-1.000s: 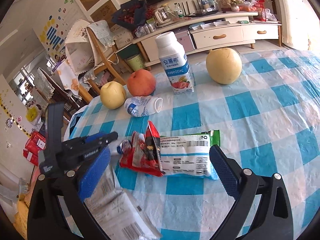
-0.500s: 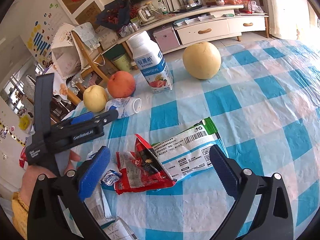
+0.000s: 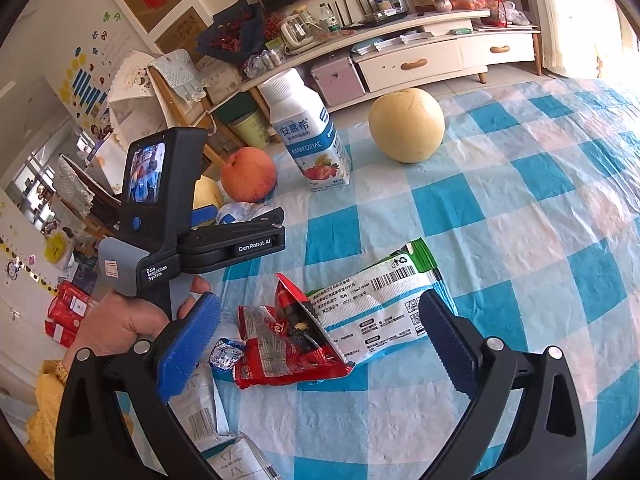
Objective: Collect trash
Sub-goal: 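Grasp the crumpled white plastic bottle with the left gripper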
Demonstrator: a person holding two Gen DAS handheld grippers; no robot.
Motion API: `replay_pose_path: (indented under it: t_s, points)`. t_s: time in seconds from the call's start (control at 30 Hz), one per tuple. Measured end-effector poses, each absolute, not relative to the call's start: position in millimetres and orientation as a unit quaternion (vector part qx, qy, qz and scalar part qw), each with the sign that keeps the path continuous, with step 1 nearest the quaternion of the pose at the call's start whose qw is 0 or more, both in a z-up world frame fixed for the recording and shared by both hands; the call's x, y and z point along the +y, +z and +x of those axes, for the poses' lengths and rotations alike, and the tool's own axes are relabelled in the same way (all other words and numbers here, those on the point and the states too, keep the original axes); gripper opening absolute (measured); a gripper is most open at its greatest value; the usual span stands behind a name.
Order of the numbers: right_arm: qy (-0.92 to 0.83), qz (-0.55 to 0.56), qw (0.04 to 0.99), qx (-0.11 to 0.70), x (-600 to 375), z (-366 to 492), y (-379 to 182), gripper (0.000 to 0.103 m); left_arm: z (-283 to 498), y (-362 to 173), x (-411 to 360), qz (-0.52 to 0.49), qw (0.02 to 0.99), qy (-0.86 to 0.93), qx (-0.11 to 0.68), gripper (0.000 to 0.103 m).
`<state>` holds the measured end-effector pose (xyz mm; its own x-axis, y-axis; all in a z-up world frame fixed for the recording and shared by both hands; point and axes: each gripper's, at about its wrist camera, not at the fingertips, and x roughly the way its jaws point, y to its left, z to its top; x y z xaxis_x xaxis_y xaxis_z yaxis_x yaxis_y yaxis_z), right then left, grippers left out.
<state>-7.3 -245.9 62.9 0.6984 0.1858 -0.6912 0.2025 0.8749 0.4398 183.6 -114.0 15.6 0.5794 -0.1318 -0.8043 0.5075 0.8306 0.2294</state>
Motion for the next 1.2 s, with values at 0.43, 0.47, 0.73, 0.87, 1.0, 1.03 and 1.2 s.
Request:
replay_pose_path:
  t_s: [0.43,0.47,0.73,0.87,1.0,1.03,1.2]
  points:
    - [0.011,0.224,0.885,0.408,-234,-2,59,0.098,168,6,-100,0.233,0.853,-0.204,0.419,0.078]
    - [0.011,0.222,0.885,0.408,-233,-2,59,0.098,170,7,-96,0.216,0.854,-0.208,0.425,0.074]
    - [0.013,0.218,0.884,0.412,-231,-1,57,0.098,166,6,-89,0.196,0.858,-0.206,0.427,0.067]
    - [0.018,0.210,0.886,0.414,-228,-1,56,0.098,157,10,-84,0.183,0.862,-0.204,0.426,0.057]
    - [0.037,0.190,0.887,0.418,-217,1,55,0.098,149,18,-74,0.158,0.867,-0.204,0.426,0.029]
    - [0.046,0.184,0.888,0.419,-212,2,55,0.098,147,18,-70,0.150,0.867,-0.205,0.428,0.028]
    - [0.087,0.149,0.891,0.421,-191,3,56,0.098,139,23,-57,0.137,0.870,-0.206,0.427,0.023]
